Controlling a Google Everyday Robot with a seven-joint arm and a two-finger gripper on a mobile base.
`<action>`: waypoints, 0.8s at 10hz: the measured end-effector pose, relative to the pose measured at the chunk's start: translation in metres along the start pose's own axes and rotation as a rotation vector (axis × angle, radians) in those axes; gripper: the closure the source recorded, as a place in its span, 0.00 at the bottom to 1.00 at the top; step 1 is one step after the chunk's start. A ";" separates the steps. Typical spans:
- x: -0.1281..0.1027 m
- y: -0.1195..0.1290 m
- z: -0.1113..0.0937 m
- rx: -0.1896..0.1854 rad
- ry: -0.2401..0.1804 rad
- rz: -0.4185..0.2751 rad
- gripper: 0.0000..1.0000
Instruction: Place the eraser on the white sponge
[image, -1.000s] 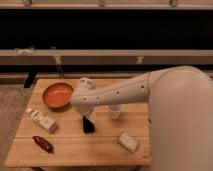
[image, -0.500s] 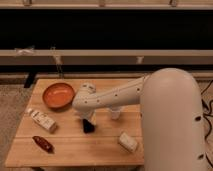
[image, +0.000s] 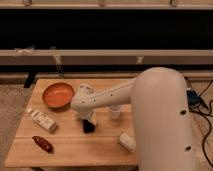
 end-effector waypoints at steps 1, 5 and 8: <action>-0.001 0.001 0.003 -0.019 0.001 -0.015 0.21; -0.004 0.000 0.008 -0.053 -0.012 -0.036 0.56; -0.006 0.003 -0.011 -0.028 -0.010 -0.009 0.86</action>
